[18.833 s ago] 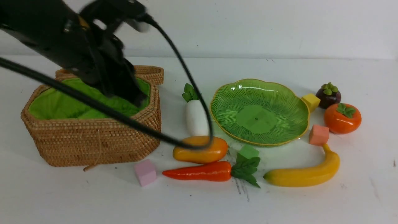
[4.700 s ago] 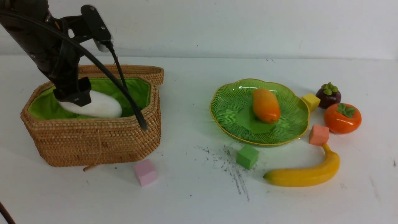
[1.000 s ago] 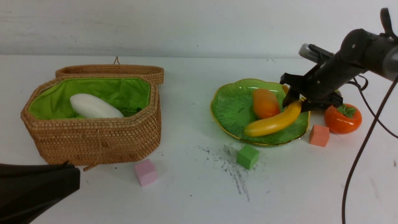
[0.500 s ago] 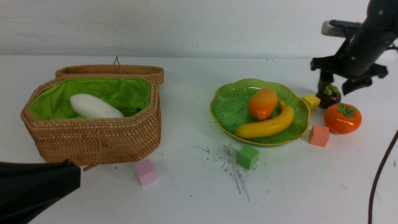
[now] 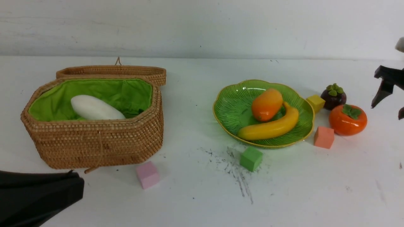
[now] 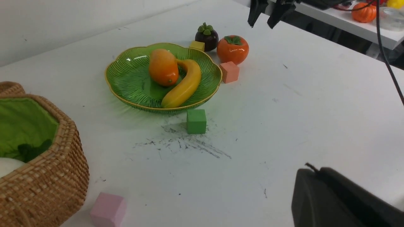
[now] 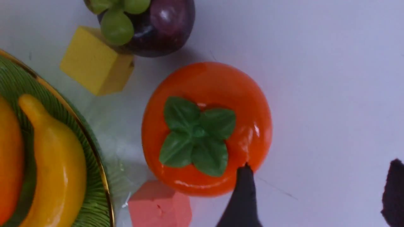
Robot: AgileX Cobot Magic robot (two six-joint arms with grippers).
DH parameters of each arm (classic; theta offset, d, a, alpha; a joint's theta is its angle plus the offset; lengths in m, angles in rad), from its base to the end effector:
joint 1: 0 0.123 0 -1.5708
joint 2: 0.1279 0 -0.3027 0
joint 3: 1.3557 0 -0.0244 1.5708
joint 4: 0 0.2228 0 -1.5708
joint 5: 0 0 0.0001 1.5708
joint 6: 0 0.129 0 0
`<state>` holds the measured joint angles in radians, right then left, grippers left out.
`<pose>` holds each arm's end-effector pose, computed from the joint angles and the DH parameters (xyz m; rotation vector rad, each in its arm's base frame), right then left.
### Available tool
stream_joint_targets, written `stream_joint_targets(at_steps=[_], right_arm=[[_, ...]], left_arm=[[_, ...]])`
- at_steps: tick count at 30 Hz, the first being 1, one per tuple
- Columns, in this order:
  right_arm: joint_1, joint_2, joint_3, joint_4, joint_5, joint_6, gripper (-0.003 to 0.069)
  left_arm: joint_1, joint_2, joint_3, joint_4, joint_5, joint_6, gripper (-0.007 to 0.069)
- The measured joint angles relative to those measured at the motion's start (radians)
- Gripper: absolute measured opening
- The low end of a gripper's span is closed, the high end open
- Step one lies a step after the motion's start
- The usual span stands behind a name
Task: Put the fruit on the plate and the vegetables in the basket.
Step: Grab a tomato with your right arm and place it on the plate on the right.
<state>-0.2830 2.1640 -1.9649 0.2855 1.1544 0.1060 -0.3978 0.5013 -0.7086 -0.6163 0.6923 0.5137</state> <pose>0.4540 -0.0974 0.2314 0.6438 2.7195 0.3526 0.0515 -0.0733 0.3536 0.6431 1.7829 -0.6158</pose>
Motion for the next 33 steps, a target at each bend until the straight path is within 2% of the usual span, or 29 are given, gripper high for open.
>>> stream_joint_targets(at_steps=[2, 4, 13, 18, 23, 26, 31, 33], right_arm=[[-0.013, 0.04, 0.001, 0.064, -0.037, -0.032, 0.0619], [-0.018, 0.065, 0.001, 0.103, -0.063, -0.055, 0.0631], [-0.022, 0.152, -0.002, 0.268, -0.175, -0.141, 0.063], [-0.022, 0.178, -0.004, 0.353, -0.17, -0.178, 0.0619], [-0.022, 0.183, -0.005, 0.368, -0.136, -0.197, 0.0573], [-0.022, 0.183, -0.005, 0.368, -0.106, -0.202, 0.0521], [-0.022, 0.183, -0.005, 0.376, -0.071, -0.208, 0.0375], [-0.022, 0.183, -0.005, 0.379, -0.069, -0.208, 0.0357]], left_arm=[[0.0, 0.0, 0.0, 0.0, 0.006, 0.003, -0.0013], [0.0, 0.0, 0.0, 0.0, 0.014, 0.003, -0.0013], [0.0, 0.0, 0.0, -0.027, 0.07, 0.006, -0.0013], [0.0, 0.0, 0.0, -0.041, 0.073, 0.006, -0.001], [0.0, 0.0, 0.0, -0.049, 0.075, 0.006, -0.0008], [0.0, 0.0, 0.0, -0.052, 0.079, 0.006, -0.0006], [0.0, 0.0, 0.0, -0.056, 0.093, 0.006, -0.0002], [0.0, 0.0, 0.0, -0.056, 0.098, 0.006, -0.0002]])
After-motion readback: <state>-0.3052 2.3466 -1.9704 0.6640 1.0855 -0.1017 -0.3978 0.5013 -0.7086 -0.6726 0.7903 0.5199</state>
